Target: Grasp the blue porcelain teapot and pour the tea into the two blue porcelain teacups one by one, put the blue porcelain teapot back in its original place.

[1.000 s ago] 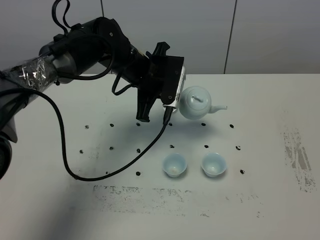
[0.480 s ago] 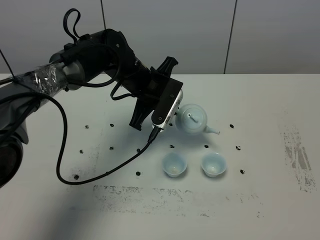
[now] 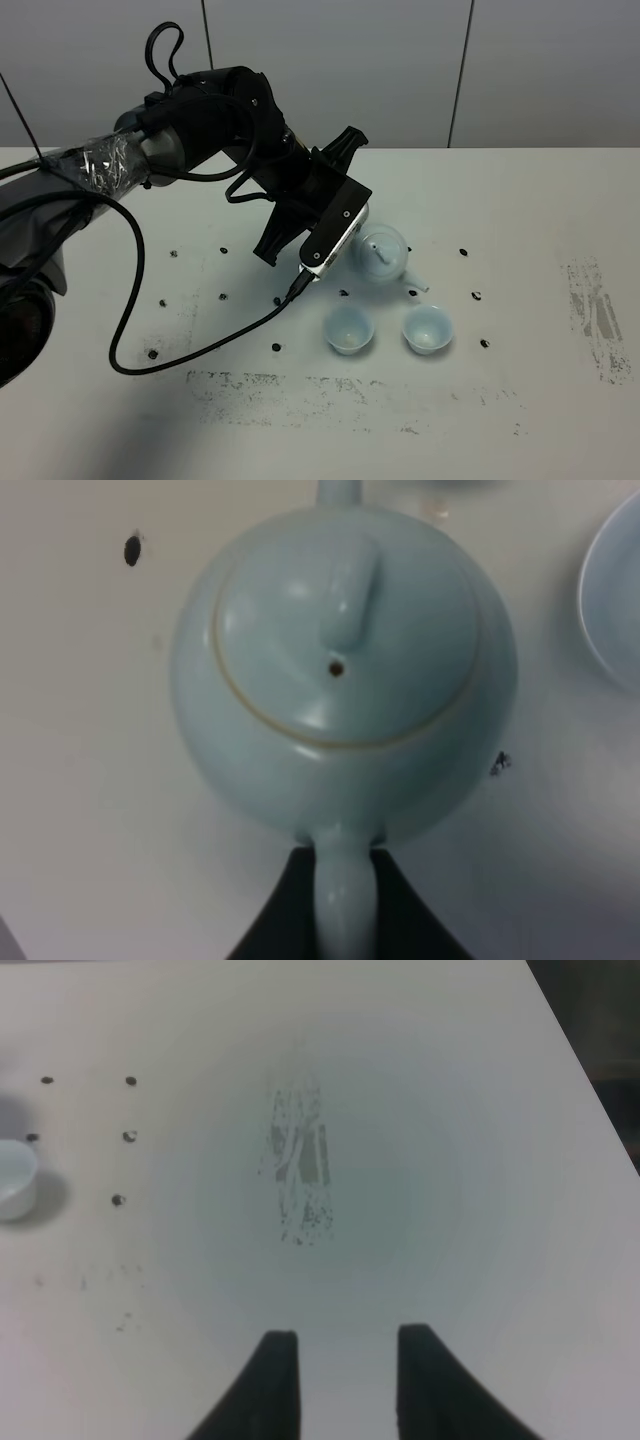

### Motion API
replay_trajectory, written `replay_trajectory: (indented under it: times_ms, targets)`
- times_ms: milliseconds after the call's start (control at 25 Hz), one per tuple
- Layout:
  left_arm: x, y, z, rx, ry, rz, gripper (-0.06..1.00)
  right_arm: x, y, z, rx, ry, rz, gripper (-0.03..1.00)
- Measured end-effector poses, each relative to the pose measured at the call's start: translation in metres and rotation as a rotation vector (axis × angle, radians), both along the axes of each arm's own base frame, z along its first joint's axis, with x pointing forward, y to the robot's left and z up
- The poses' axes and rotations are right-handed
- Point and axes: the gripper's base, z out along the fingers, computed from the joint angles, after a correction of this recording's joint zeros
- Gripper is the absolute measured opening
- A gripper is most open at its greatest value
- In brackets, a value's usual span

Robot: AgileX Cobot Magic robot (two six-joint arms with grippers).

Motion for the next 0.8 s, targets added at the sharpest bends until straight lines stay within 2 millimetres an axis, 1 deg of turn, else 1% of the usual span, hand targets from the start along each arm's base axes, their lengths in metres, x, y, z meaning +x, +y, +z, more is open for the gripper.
replay_trajectory:
  times_ms: [560,800]
  targets:
    - [-0.005,-0.007,-0.002,0.061,-0.052,-0.091,0.07,0.000,0.000,0.000,0.000,0.000,0.000,0.23]
    - [-0.011,-0.019,-0.002,0.073,-0.077,-0.121,0.07,0.000,0.000,0.000,0.000,0.000,0.000,0.23]
